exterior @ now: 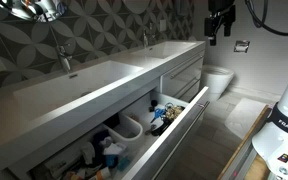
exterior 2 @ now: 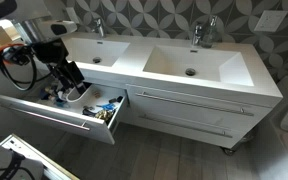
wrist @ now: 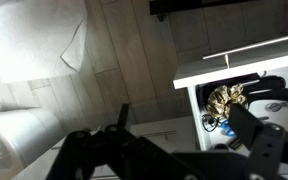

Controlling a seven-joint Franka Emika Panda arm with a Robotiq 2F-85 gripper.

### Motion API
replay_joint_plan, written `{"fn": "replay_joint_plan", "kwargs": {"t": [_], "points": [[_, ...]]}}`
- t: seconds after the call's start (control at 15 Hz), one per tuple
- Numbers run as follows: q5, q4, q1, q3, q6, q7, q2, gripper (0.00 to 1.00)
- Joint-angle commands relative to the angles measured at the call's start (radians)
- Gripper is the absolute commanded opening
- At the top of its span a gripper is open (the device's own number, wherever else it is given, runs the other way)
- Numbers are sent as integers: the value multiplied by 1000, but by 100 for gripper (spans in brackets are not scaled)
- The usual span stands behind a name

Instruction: Pick up the blue scissors from the open drawer and put them on the kitchen counter

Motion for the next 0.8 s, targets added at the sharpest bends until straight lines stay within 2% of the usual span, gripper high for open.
{"fn": "replay_joint_plan", "kwargs": {"t": [0.0,0.6,0.73], "points": [[-8,2,14,-12,-5,7,0,100],[-8,2,14,-12,-5,7,0,100],[20,30,16,8,12,81,63,100]]}}
